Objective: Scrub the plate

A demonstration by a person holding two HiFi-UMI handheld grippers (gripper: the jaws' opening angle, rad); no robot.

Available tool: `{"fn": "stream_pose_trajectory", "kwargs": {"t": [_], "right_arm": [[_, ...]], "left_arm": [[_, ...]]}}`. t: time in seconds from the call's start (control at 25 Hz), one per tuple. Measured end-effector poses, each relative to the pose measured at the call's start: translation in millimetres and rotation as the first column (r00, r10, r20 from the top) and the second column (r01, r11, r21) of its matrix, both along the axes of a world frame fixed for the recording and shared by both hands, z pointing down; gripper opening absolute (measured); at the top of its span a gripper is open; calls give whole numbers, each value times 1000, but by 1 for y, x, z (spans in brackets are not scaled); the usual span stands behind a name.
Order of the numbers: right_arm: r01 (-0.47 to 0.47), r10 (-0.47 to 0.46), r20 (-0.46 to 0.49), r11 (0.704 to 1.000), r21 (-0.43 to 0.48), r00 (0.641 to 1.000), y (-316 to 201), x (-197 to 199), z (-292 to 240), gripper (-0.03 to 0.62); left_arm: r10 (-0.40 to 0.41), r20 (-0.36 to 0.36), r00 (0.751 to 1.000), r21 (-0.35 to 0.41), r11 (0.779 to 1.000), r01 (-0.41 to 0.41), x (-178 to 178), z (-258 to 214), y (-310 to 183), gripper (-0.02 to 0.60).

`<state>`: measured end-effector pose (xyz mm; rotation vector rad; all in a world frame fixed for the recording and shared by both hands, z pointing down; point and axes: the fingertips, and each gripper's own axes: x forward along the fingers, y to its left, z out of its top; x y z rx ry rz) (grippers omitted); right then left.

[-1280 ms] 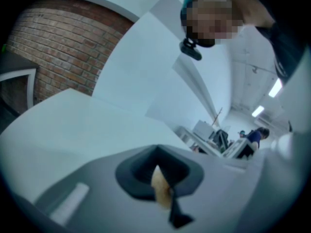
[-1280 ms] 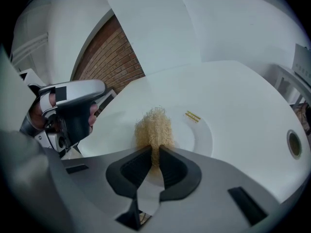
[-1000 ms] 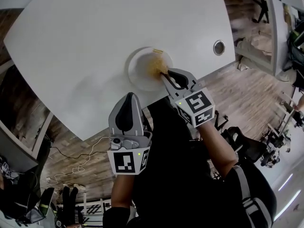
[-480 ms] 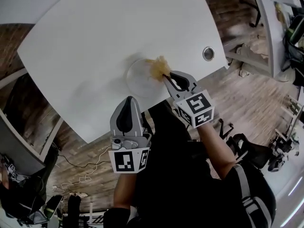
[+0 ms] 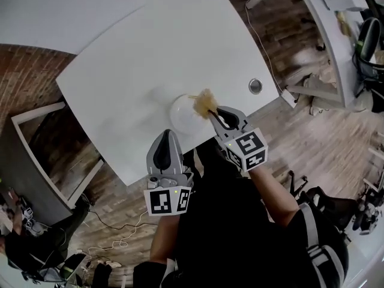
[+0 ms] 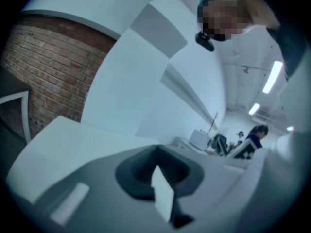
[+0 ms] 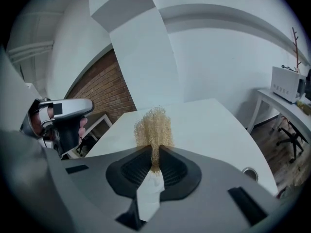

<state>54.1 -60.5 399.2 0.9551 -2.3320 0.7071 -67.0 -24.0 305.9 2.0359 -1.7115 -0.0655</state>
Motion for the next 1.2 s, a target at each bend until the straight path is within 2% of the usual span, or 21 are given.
{"fn": "stream_pose_trajectory", "kwargs": {"t": [0.24, 0.52, 0.72, 1.2], "right_arm": [[-54, 47, 93, 996, 74, 995, 1, 0, -46, 43], [-87, 59, 163, 981, 175, 985, 11, 3, -99, 41], [-104, 62, 184, 968, 230, 981, 19, 6, -124, 41], [-93, 36, 206, 957, 276, 978, 32, 2, -146, 41]], "left_arm": [[18, 5, 1000, 34, 999, -18, 1, -29, 1, 3], [48, 32, 998, 86, 995, -51, 3, -60, 1, 3], [55, 43, 998, 110, 992, -59, 2, -76, 5, 3], [81, 61, 995, 149, 985, -90, 7, -91, 0, 3]]}}
